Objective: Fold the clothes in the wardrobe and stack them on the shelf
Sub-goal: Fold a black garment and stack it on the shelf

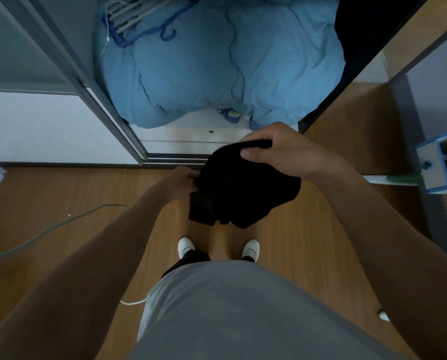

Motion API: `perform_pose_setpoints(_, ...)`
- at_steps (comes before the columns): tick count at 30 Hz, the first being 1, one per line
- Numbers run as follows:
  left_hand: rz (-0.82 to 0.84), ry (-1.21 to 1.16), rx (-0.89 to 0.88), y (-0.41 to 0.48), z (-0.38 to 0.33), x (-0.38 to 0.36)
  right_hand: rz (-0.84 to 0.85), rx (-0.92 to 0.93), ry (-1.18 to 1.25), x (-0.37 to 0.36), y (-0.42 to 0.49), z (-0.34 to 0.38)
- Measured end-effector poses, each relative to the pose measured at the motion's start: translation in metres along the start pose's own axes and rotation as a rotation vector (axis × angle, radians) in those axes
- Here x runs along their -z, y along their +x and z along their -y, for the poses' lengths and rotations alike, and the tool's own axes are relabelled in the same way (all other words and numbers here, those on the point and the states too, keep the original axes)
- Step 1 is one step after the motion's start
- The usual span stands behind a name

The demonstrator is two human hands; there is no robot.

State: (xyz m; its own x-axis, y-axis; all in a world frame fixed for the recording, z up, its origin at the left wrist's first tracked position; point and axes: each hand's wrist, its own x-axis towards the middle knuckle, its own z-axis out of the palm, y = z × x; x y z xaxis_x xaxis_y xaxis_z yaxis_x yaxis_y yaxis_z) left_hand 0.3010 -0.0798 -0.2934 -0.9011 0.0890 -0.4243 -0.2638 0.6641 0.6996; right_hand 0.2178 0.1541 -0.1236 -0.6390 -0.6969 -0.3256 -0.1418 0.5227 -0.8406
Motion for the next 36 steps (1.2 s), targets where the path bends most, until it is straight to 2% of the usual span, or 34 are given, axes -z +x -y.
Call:
perform_pose_setpoints(3,-0.192,-0.066,0.144,0.0,0.007,0.007,0.155,-0.095,-0.17,0.006,0.002,-0.007)
perform_pose_setpoints(7,-0.41,-0.161,0.172,0.001,0.002,0.025,0.258,-0.149,-0.419,-0.001,0.01,-0.02)
perform_pose_setpoints(9,-0.445,-0.15,0.18,0.0,-0.003,0.031,0.223,-0.175,-0.386,-0.011,0.013,-0.026)
perform_pose_setpoints(14,-0.521,-0.104,0.156,0.005,-0.013,0.04,-0.052,-0.208,-0.053,-0.029,0.02,-0.029)
perform_pose_setpoints(17,-0.568,-0.108,0.118,0.005,-0.02,0.047,0.036,-0.179,-0.089,-0.025,0.016,-0.024)
perform_pose_setpoints(19,-0.548,-0.08,0.057,0.005,-0.024,0.052,0.126,-0.133,-0.168,-0.024,0.015,-0.021)
perform_pose_setpoints(25,-0.472,-0.084,-0.012,0.011,-0.044,0.06,0.229,-0.006,-0.261,-0.022,0.023,-0.008)
perform_pose_setpoints(29,-0.277,-0.128,-0.001,0.011,-0.051,0.053,0.267,0.06,-0.324,-0.019,0.027,0.002)
perform_pose_setpoints(32,-0.225,-0.216,0.016,0.008,-0.051,0.046,0.24,0.089,-0.368,-0.02,0.028,0.009)
perform_pose_setpoints(36,-0.246,-0.322,0.065,-0.003,-0.061,0.026,0.102,0.127,-0.335,-0.022,0.029,0.011)
